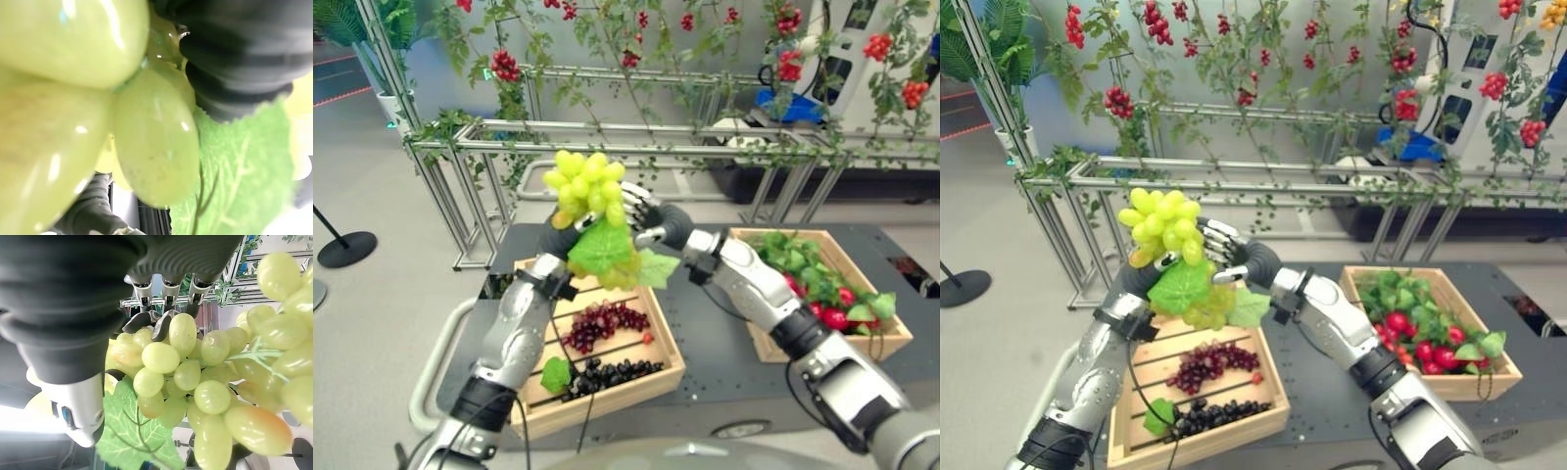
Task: Pick up the fruits from the basket on one side to the basket on the other side
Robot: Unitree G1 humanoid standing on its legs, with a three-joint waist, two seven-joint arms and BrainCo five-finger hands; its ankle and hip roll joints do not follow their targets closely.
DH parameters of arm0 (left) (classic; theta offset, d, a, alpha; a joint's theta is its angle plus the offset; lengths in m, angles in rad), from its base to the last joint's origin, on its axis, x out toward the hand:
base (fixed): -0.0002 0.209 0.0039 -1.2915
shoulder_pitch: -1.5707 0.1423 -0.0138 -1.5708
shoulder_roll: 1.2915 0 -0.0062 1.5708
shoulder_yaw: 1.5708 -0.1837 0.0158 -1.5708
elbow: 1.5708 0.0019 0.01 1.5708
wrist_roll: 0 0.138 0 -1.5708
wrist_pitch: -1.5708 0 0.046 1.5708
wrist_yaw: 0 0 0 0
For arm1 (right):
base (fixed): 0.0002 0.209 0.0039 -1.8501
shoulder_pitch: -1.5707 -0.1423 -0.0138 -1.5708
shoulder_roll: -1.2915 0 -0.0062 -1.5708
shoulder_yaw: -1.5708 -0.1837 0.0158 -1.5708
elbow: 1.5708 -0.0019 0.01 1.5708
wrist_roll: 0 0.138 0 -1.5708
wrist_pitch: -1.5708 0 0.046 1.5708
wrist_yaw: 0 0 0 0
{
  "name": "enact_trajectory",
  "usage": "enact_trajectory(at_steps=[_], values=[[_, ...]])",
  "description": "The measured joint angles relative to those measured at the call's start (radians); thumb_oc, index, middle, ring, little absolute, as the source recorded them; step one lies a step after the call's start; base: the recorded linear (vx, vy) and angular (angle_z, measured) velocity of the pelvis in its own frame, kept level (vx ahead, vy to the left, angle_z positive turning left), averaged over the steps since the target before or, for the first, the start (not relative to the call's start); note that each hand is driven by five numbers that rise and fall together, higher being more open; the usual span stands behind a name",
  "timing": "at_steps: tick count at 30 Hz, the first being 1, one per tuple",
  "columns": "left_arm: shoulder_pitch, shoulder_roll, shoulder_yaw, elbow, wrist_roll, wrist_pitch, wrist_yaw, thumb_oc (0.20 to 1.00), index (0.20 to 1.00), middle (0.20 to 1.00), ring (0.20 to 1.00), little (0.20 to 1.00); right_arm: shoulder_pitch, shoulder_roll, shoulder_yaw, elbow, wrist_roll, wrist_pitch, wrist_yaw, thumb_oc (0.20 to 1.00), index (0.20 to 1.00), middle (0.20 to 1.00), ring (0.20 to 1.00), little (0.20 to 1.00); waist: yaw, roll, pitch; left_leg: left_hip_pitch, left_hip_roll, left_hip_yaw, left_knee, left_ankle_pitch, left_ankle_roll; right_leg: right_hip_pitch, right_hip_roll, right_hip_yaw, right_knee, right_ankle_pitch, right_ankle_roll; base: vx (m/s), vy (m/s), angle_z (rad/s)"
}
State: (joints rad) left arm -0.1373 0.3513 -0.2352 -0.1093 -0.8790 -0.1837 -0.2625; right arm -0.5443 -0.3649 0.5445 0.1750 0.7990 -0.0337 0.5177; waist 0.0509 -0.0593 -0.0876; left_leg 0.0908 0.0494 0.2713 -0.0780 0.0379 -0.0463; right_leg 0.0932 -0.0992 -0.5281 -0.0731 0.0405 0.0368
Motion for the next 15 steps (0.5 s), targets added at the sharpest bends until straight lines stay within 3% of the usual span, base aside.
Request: enact_trajectory(at_steps=[15], values=[[0.0,0.003,-0.002,0.018,-0.005,-0.002,-0.015,0.2,0.2,0.2,0.2,0.2,-0.011,-0.016,0.002,0.002,0.006,0.036,0.01,1.0,1.0,1.0,1.0,1.0,-0.008,-0.001,-0.001,-0.001,0.0,0.0,-0.001,0.0,0.0,-0.005,0.0,0.001,0.0,0.0,0.0,0.0,0.0,0.0]])
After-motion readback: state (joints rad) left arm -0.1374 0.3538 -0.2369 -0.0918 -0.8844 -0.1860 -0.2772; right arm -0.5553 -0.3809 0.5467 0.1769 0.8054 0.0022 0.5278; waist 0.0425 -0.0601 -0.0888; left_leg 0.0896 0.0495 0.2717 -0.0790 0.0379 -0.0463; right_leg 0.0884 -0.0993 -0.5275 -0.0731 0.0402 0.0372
